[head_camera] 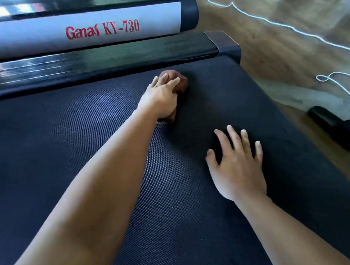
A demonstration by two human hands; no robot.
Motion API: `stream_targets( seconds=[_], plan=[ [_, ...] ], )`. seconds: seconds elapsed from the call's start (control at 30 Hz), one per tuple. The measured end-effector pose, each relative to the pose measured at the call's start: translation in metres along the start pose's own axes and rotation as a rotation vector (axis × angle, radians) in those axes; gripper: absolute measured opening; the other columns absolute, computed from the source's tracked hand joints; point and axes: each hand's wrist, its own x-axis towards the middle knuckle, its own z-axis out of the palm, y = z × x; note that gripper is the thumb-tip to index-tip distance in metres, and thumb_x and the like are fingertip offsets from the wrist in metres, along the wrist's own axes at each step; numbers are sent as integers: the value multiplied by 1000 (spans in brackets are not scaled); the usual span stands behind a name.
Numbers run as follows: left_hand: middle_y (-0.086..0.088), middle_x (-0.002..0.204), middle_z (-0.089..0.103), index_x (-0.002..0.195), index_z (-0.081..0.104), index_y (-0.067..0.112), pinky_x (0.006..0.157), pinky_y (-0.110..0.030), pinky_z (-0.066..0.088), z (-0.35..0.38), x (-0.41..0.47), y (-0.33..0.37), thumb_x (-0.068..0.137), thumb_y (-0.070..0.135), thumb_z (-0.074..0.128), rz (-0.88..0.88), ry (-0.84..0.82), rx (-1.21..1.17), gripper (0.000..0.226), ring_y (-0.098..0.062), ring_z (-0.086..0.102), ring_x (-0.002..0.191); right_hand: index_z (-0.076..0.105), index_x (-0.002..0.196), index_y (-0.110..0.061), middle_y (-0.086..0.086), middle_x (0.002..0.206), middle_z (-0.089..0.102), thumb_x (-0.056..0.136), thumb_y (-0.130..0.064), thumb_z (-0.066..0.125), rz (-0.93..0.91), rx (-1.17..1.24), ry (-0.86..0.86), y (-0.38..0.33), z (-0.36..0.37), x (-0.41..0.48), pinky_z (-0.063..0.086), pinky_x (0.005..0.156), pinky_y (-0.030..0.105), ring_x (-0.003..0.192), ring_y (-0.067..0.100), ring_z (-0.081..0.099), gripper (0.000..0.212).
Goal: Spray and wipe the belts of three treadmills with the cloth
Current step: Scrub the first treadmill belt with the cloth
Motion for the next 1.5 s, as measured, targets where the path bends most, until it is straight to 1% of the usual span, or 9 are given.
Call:
stream_targets(
  seconds=[0.13, 0.23, 0.4, 0.6, 0.9, 1.07, 1.27, 1.37, 1.5],
  plan=[
    [2, 167, 15, 154, 32, 37, 124, -30, 6, 7, -50, 13, 99, 26, 49, 214, -64, -43, 58, -25, 9, 154, 25, 152, -35, -5, 164, 14, 97, -52, 33, 3, 19, 12, 0, 0, -2, 1, 122, 52, 152, 25, 4, 57],
    [5, 166, 16, 153, 33, 39, 122, -28, 8, 5, -108, 9, 99, 24, 52, 246, -64, -68, 58, -21, 10, 154, 27, 151, -34, -4, 164, 16, 98, -50, 34, 11, 22, 13, 0, -1, -2, 2, 121, 53, 152, 25, 5, 56],
    [9, 166, 17, 152, 32, 44, 123, -36, 13, -9, -175, -31, 100, 30, 50, -41, 56, -32, 57, -20, 11, 154, 24, 152, -35, -5, 165, 12, 98, -52, 29, 13, 24, 2, 1, 0, -1, 0, 122, 53, 152, 24, 3, 57],
    [-8, 166, 15, 155, 31, 29, 124, -37, 9, -17, -139, -41, 101, 28, 42, -317, 162, 36, 55, -32, 12, 153, 24, 152, -34, -3, 165, 12, 98, -52, 29, 10, 21, 5, -1, 0, -2, 0, 121, 53, 152, 25, 3, 58],
    [-2, 166, 17, 154, 32, 32, 125, -38, 12, 25, -189, 39, 99, 28, 48, 75, 57, -15, 57, -28, 11, 153, 24, 152, -33, -3, 165, 12, 100, -48, 30, 5, 29, 3, 0, -1, -2, 0, 121, 53, 152, 26, 1, 55],
    [6, 166, 16, 153, 32, 38, 122, -31, 7, 6, -243, 2, 101, 32, 50, -89, 96, -16, 56, -21, 9, 154, 26, 152, -33, -2, 164, 15, 100, -49, 29, -7, 27, 23, 1, 0, -3, 2, 121, 55, 152, 27, 5, 55],
    [-3, 167, 14, 155, 31, 30, 123, -37, 11, -8, -201, -16, 102, 29, 45, -337, 194, 12, 56, -27, 10, 153, 26, 152, -32, -1, 164, 15, 100, -49, 29, -14, 37, 28, 1, 0, -2, 1, 121, 55, 152, 28, 5, 55],
    [-7, 167, 14, 155, 31, 28, 124, -37, 10, -1, -176, 0, 101, 28, 43, -299, 185, 11, 56, -32, 10, 153, 26, 152, -32, -2, 164, 14, 100, -48, 28, -7, 37, 29, 1, 2, -2, 1, 121, 55, 152, 27, 4, 54],
    [-4, 166, 16, 154, 32, 30, 122, -36, 11, 17, -189, 40, 100, 27, 47, -76, 125, -3, 56, -32, 12, 152, 24, 152, -33, -3, 165, 13, 102, -46, 27, -2, 40, 17, 3, 1, -1, 0, 121, 54, 152, 26, 2, 52]
  ],
)
